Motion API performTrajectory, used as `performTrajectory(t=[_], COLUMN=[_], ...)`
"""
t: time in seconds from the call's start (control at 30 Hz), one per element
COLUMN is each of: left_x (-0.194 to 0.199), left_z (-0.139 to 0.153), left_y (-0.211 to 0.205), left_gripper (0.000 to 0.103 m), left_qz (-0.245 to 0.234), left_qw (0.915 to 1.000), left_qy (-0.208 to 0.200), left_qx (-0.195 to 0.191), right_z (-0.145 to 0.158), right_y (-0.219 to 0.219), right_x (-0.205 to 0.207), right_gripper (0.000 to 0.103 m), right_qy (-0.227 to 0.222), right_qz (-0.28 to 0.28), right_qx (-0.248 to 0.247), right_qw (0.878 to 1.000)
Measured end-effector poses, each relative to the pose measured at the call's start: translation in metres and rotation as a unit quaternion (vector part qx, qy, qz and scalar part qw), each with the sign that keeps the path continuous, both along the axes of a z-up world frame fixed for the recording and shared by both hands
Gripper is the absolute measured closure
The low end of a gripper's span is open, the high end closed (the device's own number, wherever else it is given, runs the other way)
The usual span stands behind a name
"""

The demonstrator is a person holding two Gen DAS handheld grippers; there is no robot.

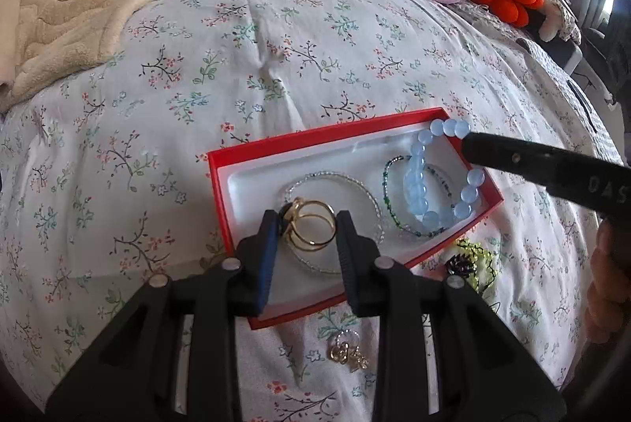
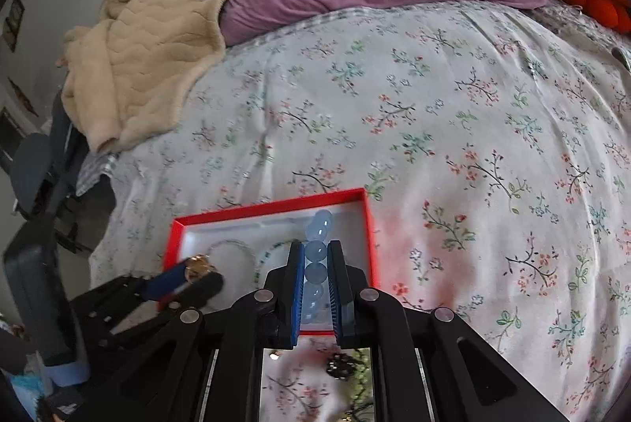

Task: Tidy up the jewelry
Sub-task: 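Open both tools to release the ring and blue bracelet into the box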

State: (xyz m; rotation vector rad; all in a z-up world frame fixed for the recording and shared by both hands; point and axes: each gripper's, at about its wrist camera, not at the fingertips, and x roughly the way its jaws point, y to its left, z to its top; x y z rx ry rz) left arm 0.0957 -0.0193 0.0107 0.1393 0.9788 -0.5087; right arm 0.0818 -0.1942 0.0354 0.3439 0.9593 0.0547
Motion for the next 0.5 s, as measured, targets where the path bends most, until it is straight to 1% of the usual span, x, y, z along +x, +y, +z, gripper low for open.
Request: performTrajectory(t=[0.1,0.17,0.2,0.23,0.27,0.33,0.37,0.4,0.5], left_x=[0.000,-0.001,-0.002,-0.004,-0.007,-0.012,-0.014,-0.016,-0.023], left_z=[0.000,0.001,0.004,0.006,0.009,0.014,0.017,0.020,0.027], left_y=[0.000,-0.001,-0.002,-0.003,-0.004,-0.005,-0.005,-0.005,-0.003], left_gripper=[0.071,0.071,0.071,0.069,0.063,0.055,0.052,0.052,0.045], left_qz=[0.001,0.000,-0.004,-0.007,-0.010,-0.012,-0.010,-0.008,0.000], left_qw=[1.0000,1.0000,1.0000,1.0000,0.9999,0.9998,0.9998,0.9998,0.9998], left_qy=[0.001,0.000,-0.002,-0.006,-0.011,-0.016,-0.018,-0.018,-0.020], left_qx=[0.000,0.001,0.000,-0.001,-0.002,-0.001,-0.001,-0.001,0.000], right_z=[-0.003,-0.003,-0.002,-0.001,0.001,0.006,0.008,0.011,0.017], right_y=[-0.002,-0.005,-0.006,-0.007,-0.008,-0.008,-0.008,-0.008,-0.009], right_x=[-0.001,-0.002,-0.001,-0.002,-0.003,-0.006,-0.009,-0.011,-0.020], right_gripper=[0.091,0.090,0.085,0.084,0.084,0.080,0.078,0.074,0.053], right_qy=[0.005,0.010,0.013,0.016,0.016,0.013,0.012,0.011,0.008], right_qz=[-0.001,-0.004,-0.004,-0.004,-0.002,0.003,0.005,0.007,0.010], right_qx=[-0.004,0.002,0.007,0.012,0.015,0.013,0.010,0.008,0.006], right_qw=[1.000,1.000,1.000,1.000,1.000,1.000,1.000,1.000,1.000])
